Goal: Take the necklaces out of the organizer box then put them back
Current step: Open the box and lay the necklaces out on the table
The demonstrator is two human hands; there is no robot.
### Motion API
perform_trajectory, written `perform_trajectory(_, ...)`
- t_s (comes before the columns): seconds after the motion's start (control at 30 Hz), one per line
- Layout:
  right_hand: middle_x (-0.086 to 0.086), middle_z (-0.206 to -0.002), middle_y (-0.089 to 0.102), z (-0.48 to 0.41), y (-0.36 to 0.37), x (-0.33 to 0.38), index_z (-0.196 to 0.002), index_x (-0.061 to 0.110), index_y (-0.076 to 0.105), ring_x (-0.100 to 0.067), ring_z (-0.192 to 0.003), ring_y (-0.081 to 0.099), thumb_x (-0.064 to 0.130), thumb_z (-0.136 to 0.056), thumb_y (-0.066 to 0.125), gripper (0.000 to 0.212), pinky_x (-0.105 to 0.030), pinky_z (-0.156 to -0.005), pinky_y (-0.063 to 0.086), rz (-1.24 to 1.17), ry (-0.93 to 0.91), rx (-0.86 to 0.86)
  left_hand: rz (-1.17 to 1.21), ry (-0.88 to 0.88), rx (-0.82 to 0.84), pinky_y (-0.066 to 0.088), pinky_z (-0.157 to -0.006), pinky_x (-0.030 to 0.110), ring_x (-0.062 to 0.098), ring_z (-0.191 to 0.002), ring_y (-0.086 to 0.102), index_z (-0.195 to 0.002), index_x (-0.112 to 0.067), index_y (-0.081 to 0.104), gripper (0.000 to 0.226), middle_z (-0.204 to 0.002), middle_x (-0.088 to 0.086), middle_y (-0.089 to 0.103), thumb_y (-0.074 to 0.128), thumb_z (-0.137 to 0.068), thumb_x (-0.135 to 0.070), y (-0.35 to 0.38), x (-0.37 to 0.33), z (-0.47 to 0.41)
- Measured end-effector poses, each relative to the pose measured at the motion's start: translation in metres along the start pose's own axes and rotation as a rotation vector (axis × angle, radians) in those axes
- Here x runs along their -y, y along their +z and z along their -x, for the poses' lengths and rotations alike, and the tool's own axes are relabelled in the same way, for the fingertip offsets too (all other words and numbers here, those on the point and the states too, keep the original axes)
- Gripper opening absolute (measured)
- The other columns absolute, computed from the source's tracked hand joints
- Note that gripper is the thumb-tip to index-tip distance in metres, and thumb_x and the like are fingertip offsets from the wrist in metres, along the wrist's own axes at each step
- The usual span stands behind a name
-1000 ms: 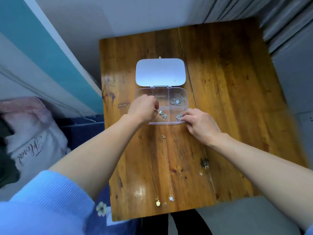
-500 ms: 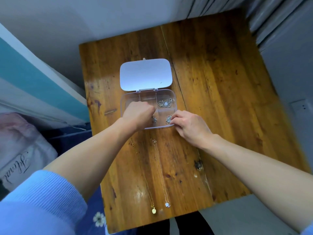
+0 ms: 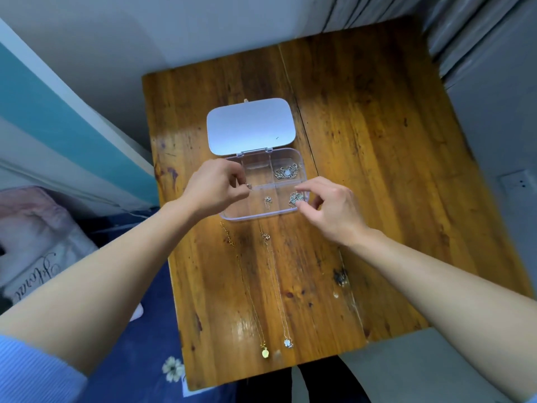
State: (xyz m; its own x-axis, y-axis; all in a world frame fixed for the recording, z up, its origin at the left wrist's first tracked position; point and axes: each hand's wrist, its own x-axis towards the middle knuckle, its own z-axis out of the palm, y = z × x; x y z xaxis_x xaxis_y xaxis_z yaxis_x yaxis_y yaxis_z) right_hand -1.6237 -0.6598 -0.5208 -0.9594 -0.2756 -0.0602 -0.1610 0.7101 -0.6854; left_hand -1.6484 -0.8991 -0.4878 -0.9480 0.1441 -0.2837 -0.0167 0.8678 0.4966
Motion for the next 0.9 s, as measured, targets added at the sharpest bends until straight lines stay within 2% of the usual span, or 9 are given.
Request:
perform_trajectory(0.13,0.004,-0.111,0.070,-0.014,0.016,0.030,-0.119,0.017,0.066,0.008,-0.061,0.053,0.013,-0.083,0.068,0.037,-0.028,-0.081,0.051,-0.209,0.117,0.089,0.163,-0.061,0.020,0.034,-0.046,0.019,0.007,-0.046,0.041,-0.071,-0.011,0.068,0.011,-0.051,-0.004,0.050,0.068,-0.081,-0.013,-0.022,0.007,0.023)
perform_trajectory(0.2,0.004,-0.116,0.067,-0.024,0.027,0.049,-0.128,0.020,0.059,-0.005,-0.057,0.062,0.011,-0.083,0.066,0.047,-0.034,-0.083,0.054,-0.286,0.162,0.217,0.235,-0.088,0.030,0.030,-0.044,0.014,0.007,-0.043,0.038,-0.071,-0.010,0.069,0.012,-0.049,-0.004,0.048,0.069,-0.083,-0.012,-0.030,0.009,0.033)
perform_trajectory(0.27,0.001,-0.116,0.064,-0.033,0.040,0.065,-0.132,0.024,0.055,-0.018,-0.063,0.063,0.010,-0.083,0.067,0.052,-0.035,-0.082,0.053,-0.272,0.182,0.326,0.282,-0.101,0.030,0.033,-0.048,0.020,0.007,-0.045,0.037,-0.074,-0.010,0.071,0.012,-0.051,-0.002,0.049,0.069,-0.085,-0.015,-0.036,0.013,0.040)
perform_trajectory(0.33,0.002,-0.103,0.065,-0.040,0.053,0.075,-0.128,0.026,0.059,-0.015,-0.076,0.058,0.015,-0.082,0.069,0.048,-0.026,-0.077,0.045,-0.193,0.155,0.401,0.313,-0.109,0.020,0.033,-0.050,0.024,0.009,-0.048,0.037,-0.075,-0.010,0.072,0.013,-0.054,0.000,0.051,0.069,-0.086,-0.018,-0.041,0.018,0.045)
perform_trajectory(0.4,0.010,-0.079,0.061,-0.042,0.062,0.081,-0.115,0.029,0.068,-0.011,-0.075,0.054,0.023,-0.081,0.071,0.035,-0.024,-0.069,0.038,-0.128,0.150,0.454,0.370,-0.124,0.013,0.032,-0.048,0.021,0.007,-0.047,0.038,-0.074,-0.013,0.072,0.014,-0.053,-0.002,0.052,0.070,-0.086,-0.020,-0.043,0.024,0.049)
perform_trajectory(0.5,0.012,-0.065,0.057,-0.044,0.071,0.082,-0.088,0.023,0.076,-0.011,-0.068,0.053,0.029,-0.082,0.072,0.009,-0.025,-0.058,0.035,-0.083,0.165,0.448,0.459,-0.170,-0.007,0.031,-0.042,0.016,0.003,-0.042,0.037,-0.073,-0.013,0.071,0.015,-0.047,-0.011,0.050,0.071,-0.086,-0.020,-0.044,0.034,0.053)
perform_trajectory(0.6,0.008,-0.069,0.061,-0.042,0.072,0.080,-0.079,0.023,0.074,-0.012,-0.070,0.053,0.028,-0.083,0.071,0.007,-0.023,-0.053,0.034,-0.089,0.161,0.403,0.545,-0.226,-0.020,0.034,-0.043,0.019,0.005,-0.043,0.039,-0.076,-0.007,0.071,0.014,-0.050,-0.005,0.050,0.070,-0.087,-0.016,-0.041,0.043,0.056)
perform_trajectory(0.7,0.011,-0.074,0.061,-0.042,0.070,0.080,-0.083,0.029,0.067,-0.014,-0.076,0.057,0.028,-0.082,0.071,0.003,-0.025,-0.058,0.035,-0.080,0.165,0.379,0.653,-0.276,-0.020,0.036,-0.041,0.016,0.003,-0.041,0.041,-0.081,0.000,0.069,0.013,-0.048,-0.007,0.051,0.070,-0.086,-0.011,-0.037,0.048,0.058)
perform_trajectory(0.9,0.012,-0.082,0.062,-0.047,0.077,0.096,-0.112,0.032,0.064,-0.016,-0.089,0.059,0.031,-0.081,0.070,0.031,-0.026,-0.061,0.035,-0.021,0.125,0.396,0.712,-0.353,-0.066,0.035,-0.040,0.014,0.003,-0.039,0.040,-0.072,-0.010,0.068,0.015,-0.042,-0.010,0.049,0.069,-0.087,-0.011,-0.033,0.064,0.059)
